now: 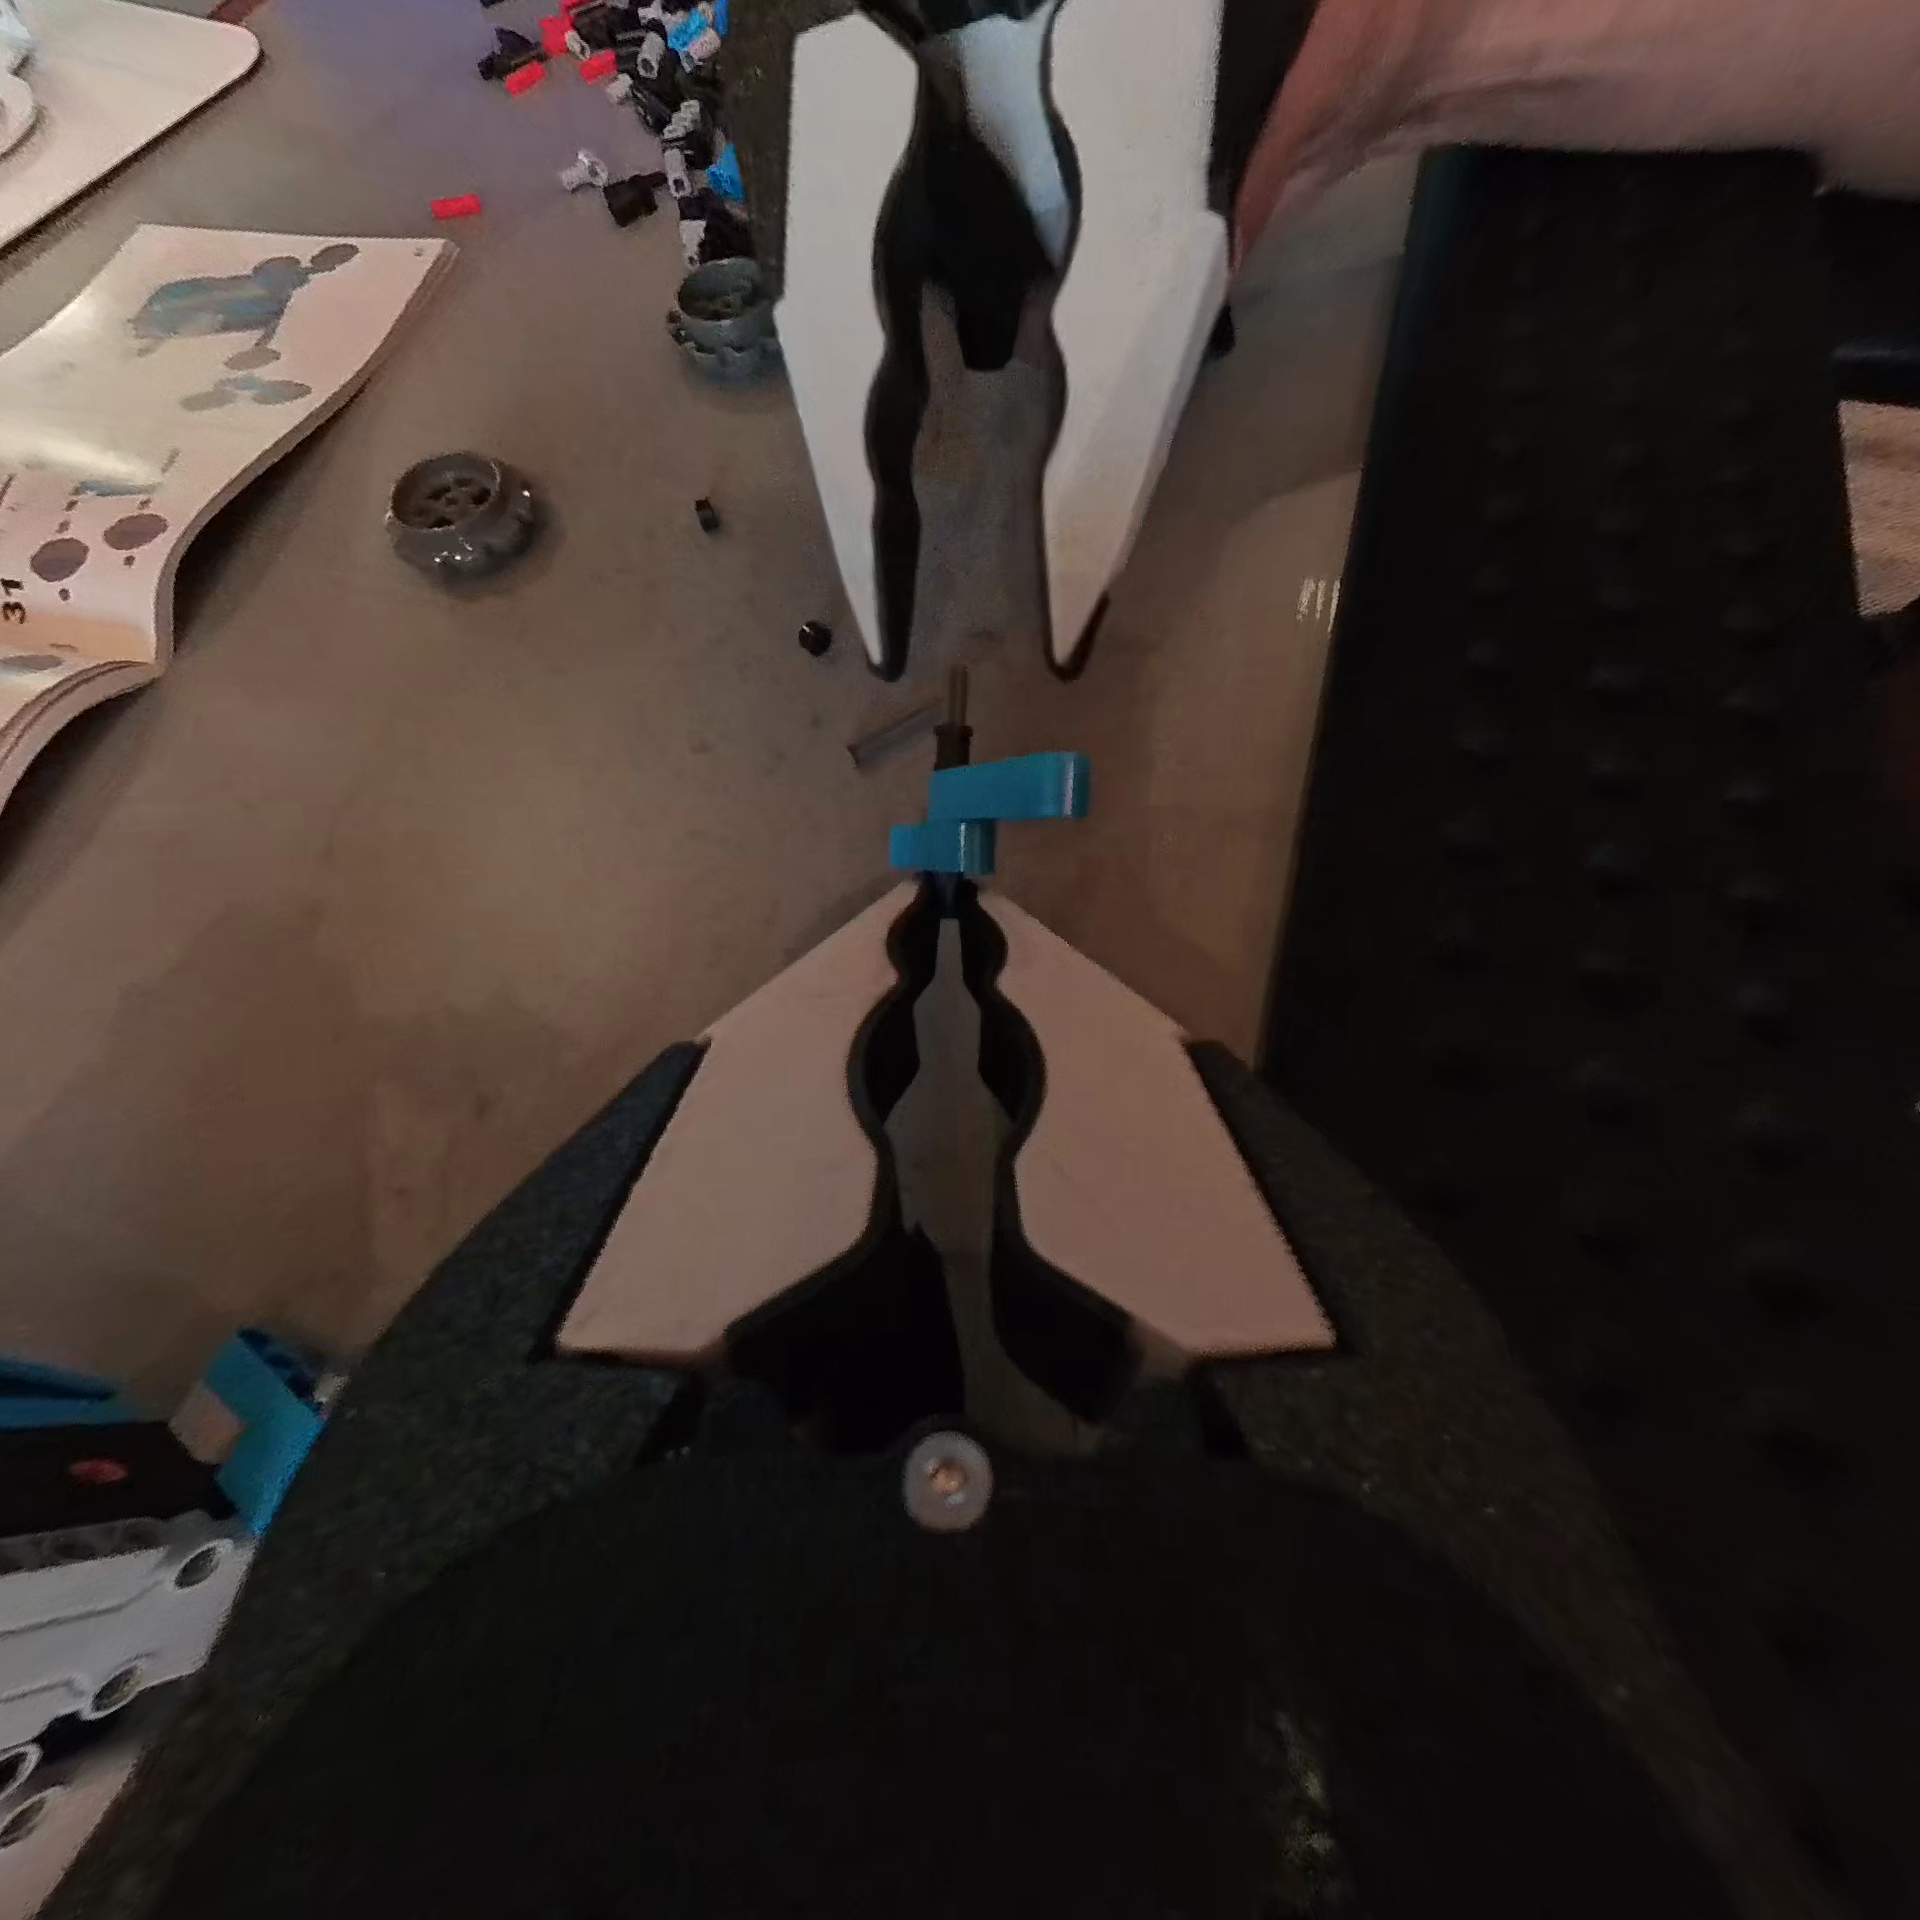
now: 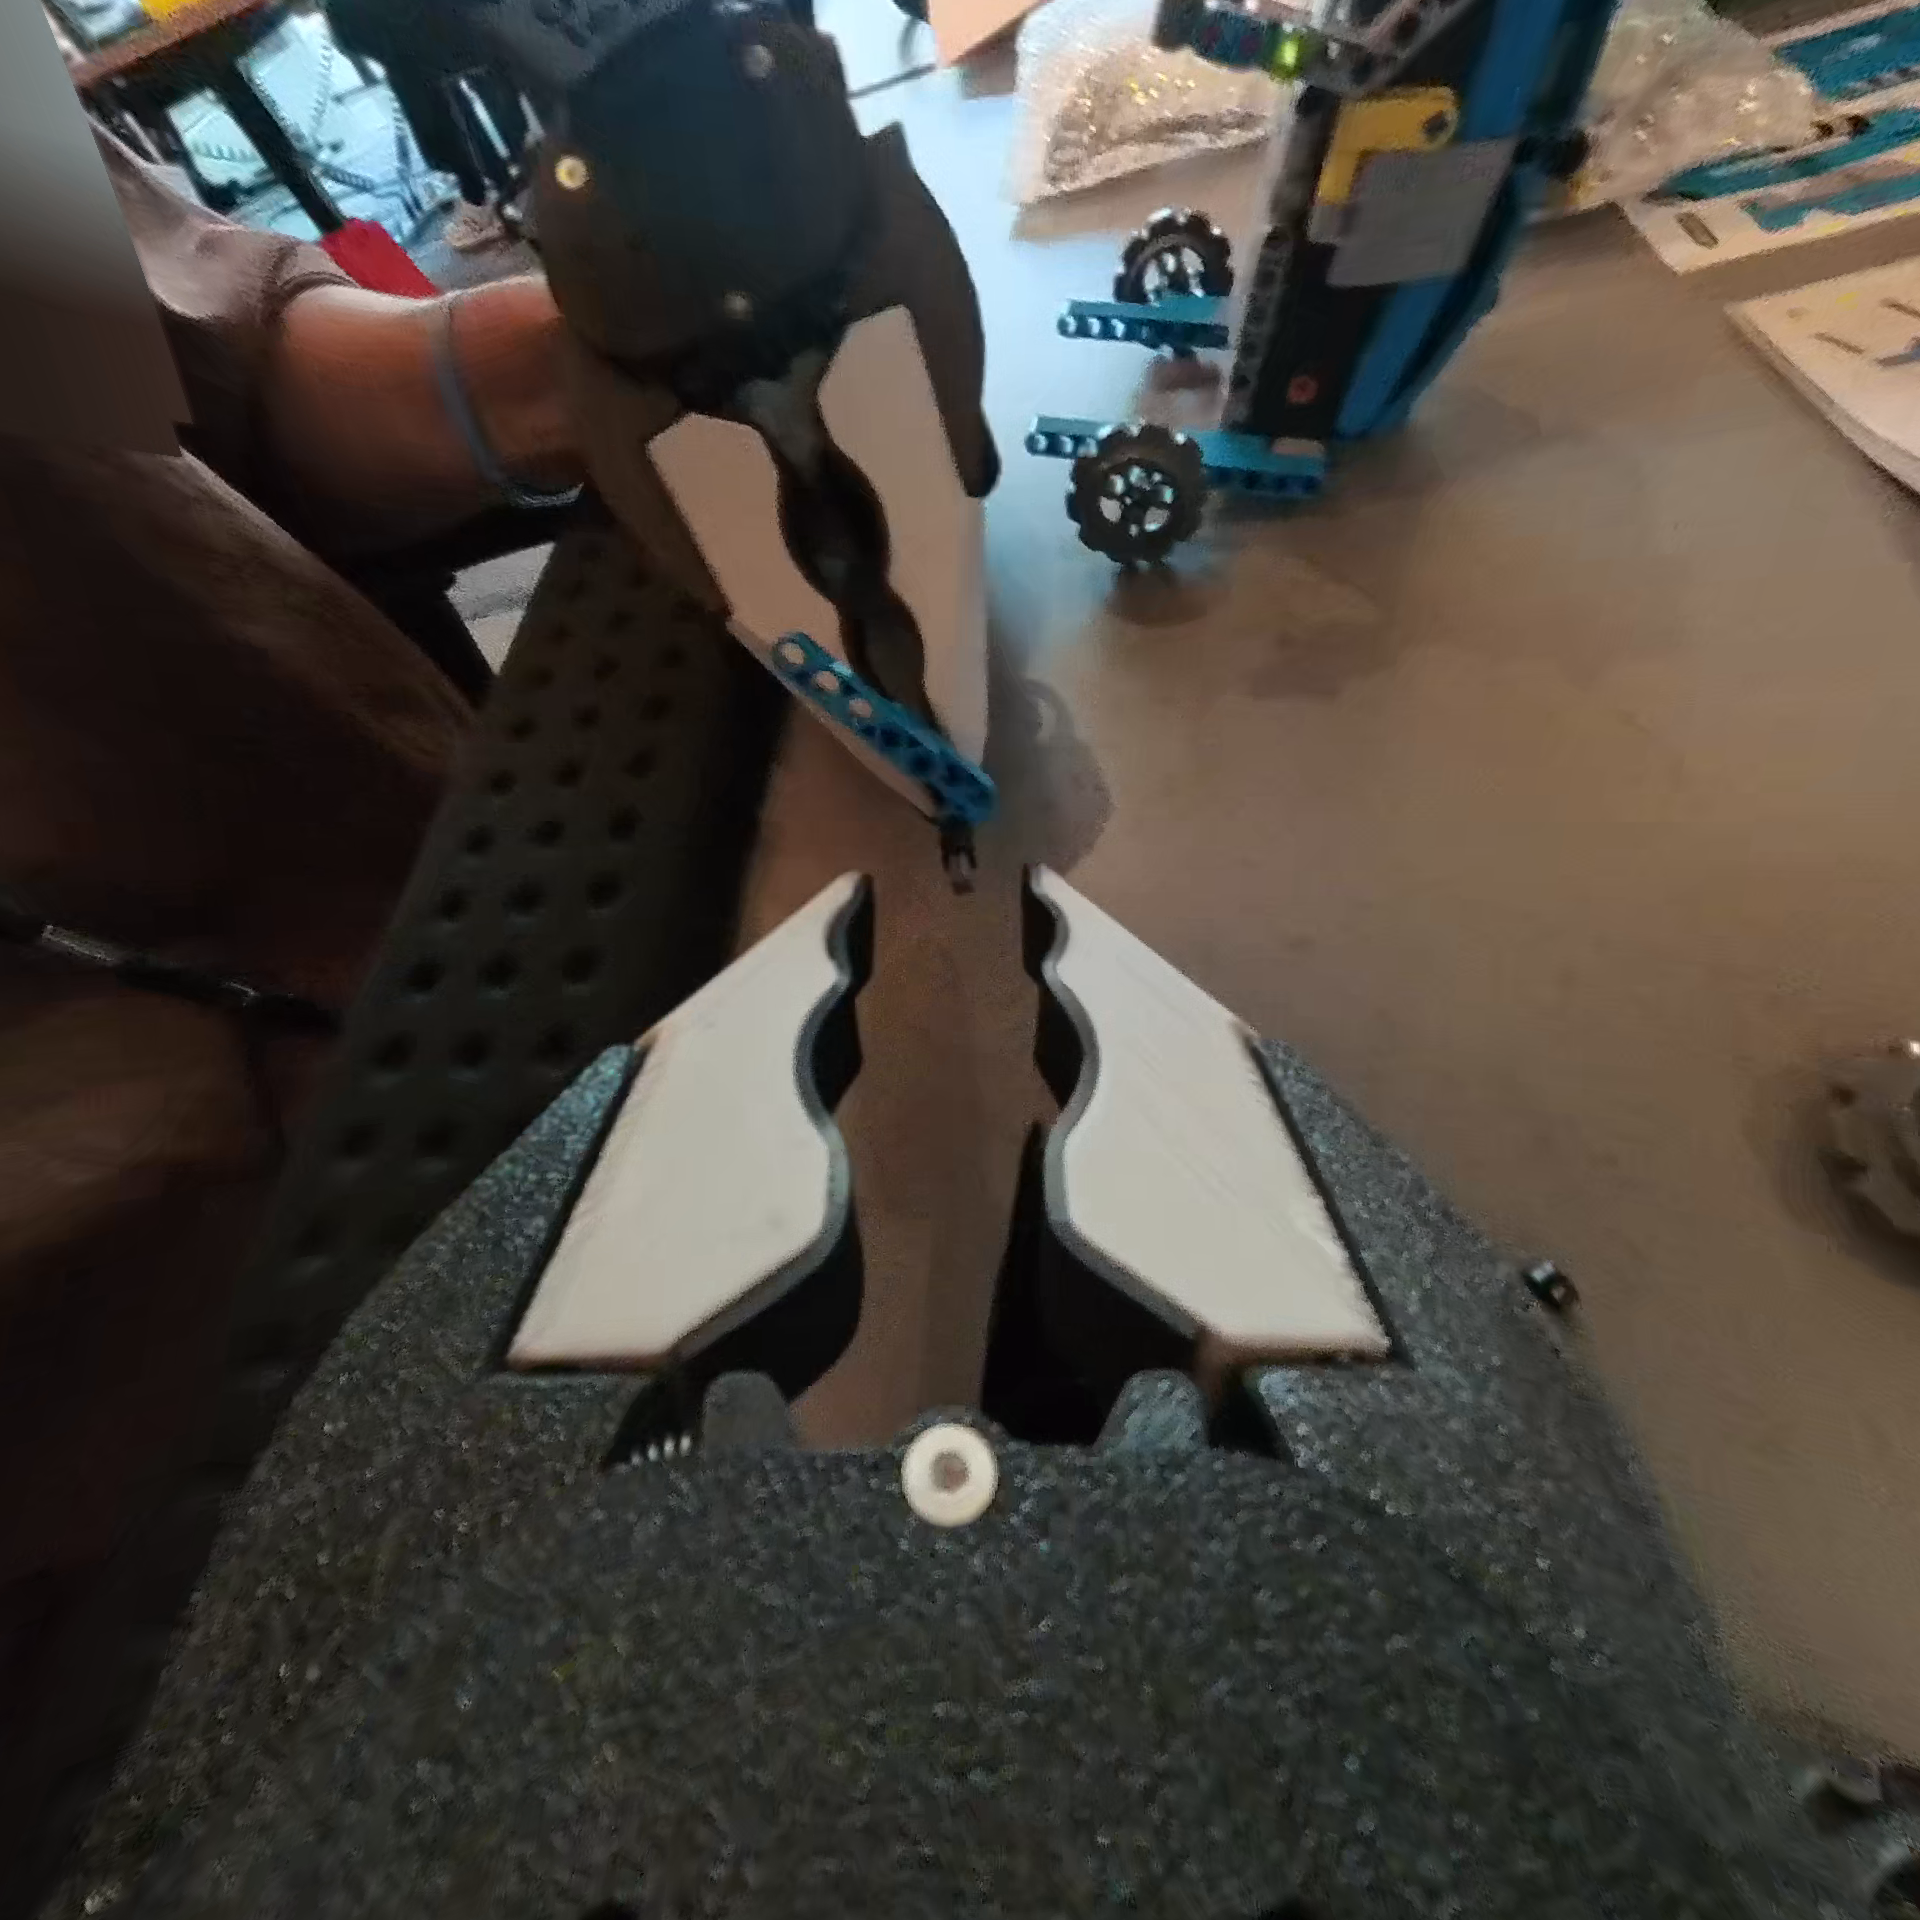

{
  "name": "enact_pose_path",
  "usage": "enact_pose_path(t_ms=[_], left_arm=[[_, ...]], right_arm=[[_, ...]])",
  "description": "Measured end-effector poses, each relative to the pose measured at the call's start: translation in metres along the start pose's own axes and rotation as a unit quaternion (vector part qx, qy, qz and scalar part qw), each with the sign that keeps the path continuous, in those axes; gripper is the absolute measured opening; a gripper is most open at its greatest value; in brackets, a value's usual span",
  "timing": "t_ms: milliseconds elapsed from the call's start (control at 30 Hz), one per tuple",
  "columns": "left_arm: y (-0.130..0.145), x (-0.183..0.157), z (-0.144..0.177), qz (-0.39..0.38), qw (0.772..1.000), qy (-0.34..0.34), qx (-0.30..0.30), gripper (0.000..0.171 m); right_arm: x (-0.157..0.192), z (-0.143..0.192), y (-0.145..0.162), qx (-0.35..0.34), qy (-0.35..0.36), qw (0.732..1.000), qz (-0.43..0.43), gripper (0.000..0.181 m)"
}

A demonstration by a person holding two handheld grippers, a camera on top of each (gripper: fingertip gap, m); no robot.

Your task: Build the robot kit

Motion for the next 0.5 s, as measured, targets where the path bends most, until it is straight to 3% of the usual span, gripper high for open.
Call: enact_pose_path(t_ms=[333, 433, 500], left_arm=[[-0.002, -0.002, 0.003, -0.003, 1.000, 0.004, -0.013, 0.002], [-0.004, 0.000, 0.006, 0.008, 1.000, 0.007, -0.029, 0.003], [-0.008, 0.003, 0.012, 0.029, 0.998, 0.008, -0.061, 0.003]], right_arm=[[0.006, -0.023, 0.001, 0.060, 0.036, 0.995, 0.078, 0.007], [0.005, -0.021, -0.003, 0.046, 0.021, 0.997, 0.053, 0.006], [0.000, -0.019, -0.007, 0.019, -0.003, 1.000, -0.012, 0.006]])
Point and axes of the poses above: each gripper's, where its closed fingertips meet, z back along the fingers, y out of its underside, x = y × z across the jaws, the point moved 7 cm from there along z, back along the fingers, and after that the axes turned 4 degrees about -x, right-handed, at the moved point
